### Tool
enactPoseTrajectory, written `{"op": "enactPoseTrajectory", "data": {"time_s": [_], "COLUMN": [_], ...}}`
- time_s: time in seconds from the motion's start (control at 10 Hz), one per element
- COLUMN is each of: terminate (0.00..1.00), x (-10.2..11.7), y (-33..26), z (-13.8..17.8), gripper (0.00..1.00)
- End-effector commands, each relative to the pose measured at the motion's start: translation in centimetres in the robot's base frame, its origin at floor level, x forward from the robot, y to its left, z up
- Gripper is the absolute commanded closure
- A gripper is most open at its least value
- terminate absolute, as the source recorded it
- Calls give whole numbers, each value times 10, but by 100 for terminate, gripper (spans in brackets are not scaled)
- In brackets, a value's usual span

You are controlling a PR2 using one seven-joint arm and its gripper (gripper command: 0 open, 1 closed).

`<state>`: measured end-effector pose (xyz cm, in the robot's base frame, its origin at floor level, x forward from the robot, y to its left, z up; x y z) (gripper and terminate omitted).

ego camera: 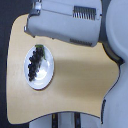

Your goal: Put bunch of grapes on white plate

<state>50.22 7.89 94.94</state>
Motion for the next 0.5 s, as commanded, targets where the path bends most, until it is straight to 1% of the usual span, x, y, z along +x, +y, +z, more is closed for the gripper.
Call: {"op": "enactPoseTrajectory", "data": {"time_s": [0.0, 0.4], "terminate": [0, 0], "x": [18, 24], "y": [-89, -195], "z": [12, 2], "gripper": [0, 0]}}
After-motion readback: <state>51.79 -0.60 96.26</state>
